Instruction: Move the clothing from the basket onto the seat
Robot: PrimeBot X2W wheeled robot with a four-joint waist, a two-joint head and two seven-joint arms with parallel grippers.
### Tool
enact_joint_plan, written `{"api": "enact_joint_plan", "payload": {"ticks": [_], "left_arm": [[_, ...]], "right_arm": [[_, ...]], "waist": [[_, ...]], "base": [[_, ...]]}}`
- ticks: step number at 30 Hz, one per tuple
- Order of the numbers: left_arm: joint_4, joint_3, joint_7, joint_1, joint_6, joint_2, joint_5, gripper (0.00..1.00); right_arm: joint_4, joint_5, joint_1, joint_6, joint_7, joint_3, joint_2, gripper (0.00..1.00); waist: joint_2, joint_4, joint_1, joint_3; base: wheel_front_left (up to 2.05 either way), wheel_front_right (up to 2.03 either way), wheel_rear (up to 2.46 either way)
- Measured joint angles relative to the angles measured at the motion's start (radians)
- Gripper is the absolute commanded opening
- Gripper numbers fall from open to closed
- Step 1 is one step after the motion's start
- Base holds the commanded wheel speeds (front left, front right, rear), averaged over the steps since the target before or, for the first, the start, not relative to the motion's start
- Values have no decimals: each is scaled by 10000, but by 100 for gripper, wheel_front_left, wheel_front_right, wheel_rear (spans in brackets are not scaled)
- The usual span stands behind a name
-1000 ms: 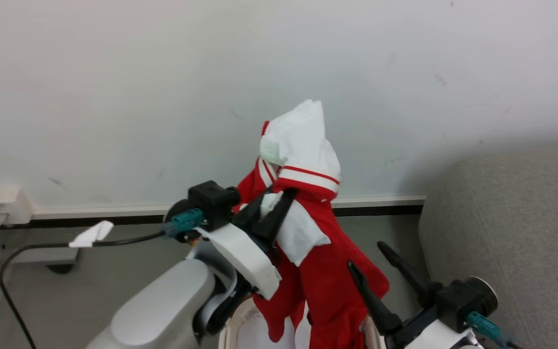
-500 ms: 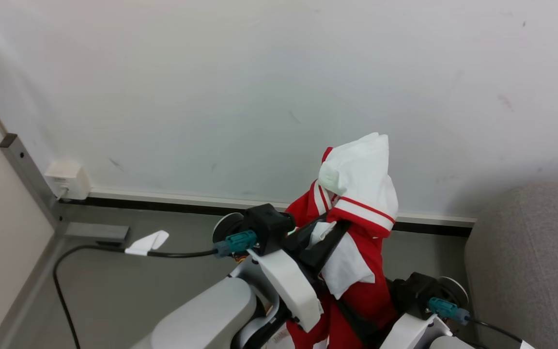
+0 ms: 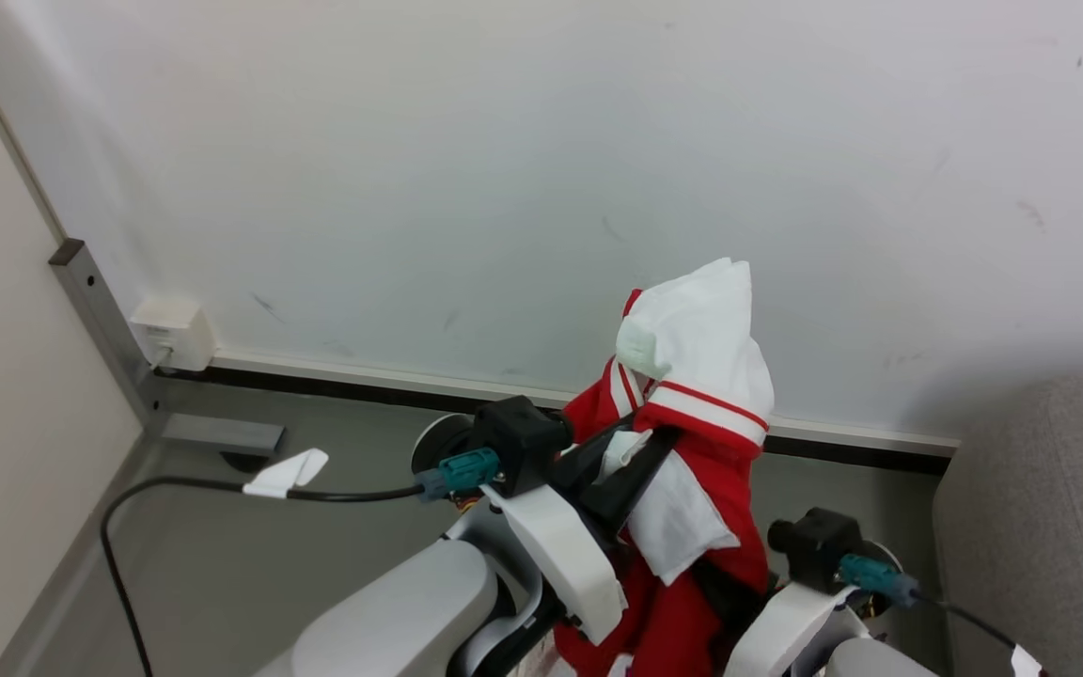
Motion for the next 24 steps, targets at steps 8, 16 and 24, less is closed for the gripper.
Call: {"api": "enact_joint_plan", "payload": {"ticks": [8,16,24], "left_arm": [[-10,81,-90,235,165,159,-88,0],[-207,-79,-140,467,219,282,-86,100],[-337,-211,-188,725,263,360,-86,100]], "right_arm": [[-917,-249,991,-2,2,-2522,472,0],[-1799,-915,1585,0,2,-4234,729,0],[-2577,-1139,1950,0,6,-5492,500,0]], "waist": [[0,-285,0,87],[0,-949,0,230],[0,-1926,0,329]], "base": [[0,0,0],[0,0,0],[0,0,0]]}}
